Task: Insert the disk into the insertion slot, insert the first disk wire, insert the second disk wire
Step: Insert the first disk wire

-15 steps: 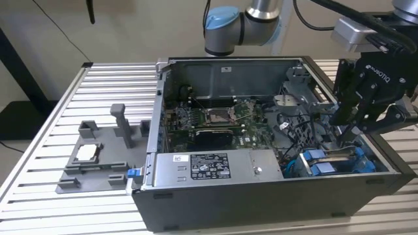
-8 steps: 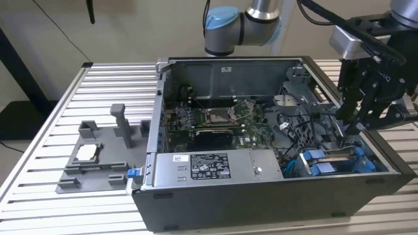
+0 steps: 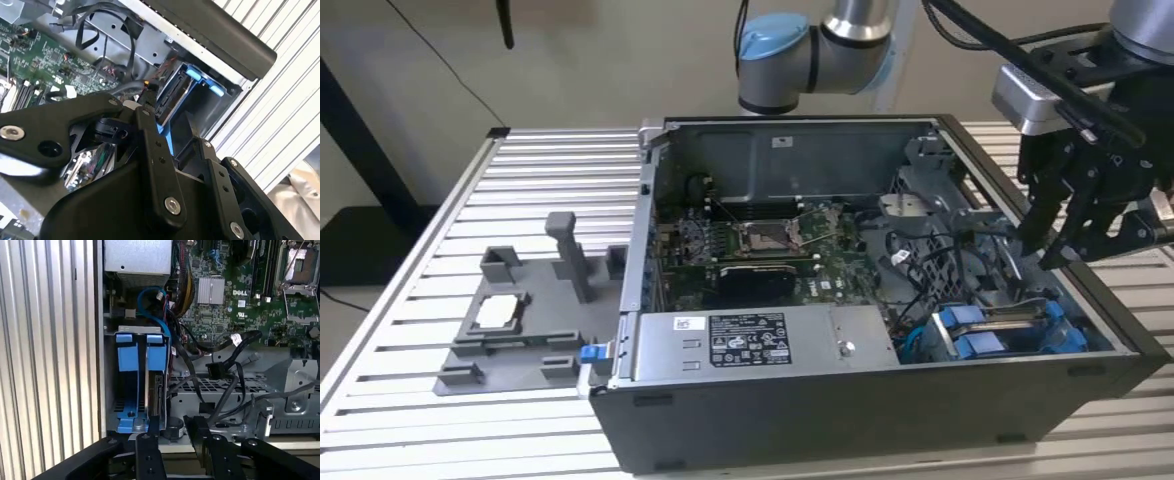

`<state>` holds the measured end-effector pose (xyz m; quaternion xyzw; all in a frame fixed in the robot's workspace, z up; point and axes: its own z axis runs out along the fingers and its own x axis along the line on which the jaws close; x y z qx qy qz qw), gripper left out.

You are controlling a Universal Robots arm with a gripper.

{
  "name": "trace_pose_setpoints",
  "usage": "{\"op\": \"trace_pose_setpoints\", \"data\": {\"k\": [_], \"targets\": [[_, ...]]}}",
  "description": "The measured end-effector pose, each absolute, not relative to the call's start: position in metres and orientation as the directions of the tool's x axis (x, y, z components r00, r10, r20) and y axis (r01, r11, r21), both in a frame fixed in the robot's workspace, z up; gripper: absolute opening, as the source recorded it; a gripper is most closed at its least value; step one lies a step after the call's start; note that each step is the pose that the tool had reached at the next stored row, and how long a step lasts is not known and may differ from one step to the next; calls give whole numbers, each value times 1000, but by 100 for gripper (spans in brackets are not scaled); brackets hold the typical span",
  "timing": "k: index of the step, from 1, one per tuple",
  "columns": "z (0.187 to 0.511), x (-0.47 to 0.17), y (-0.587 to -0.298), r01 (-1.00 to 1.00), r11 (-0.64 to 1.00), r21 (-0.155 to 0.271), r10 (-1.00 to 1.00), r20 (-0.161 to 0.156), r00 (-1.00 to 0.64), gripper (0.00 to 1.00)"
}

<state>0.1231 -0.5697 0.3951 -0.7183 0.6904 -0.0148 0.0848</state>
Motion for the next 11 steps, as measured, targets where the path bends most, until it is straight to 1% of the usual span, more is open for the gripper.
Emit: {"op": "trace_pose_setpoints", "data": {"k": [7,11], "targets": [[393,123,-566,-982,-107,-157,-988,-94,122,40],[392,123,-565,-980,-117,-159,-987,-93,133,40]]}}
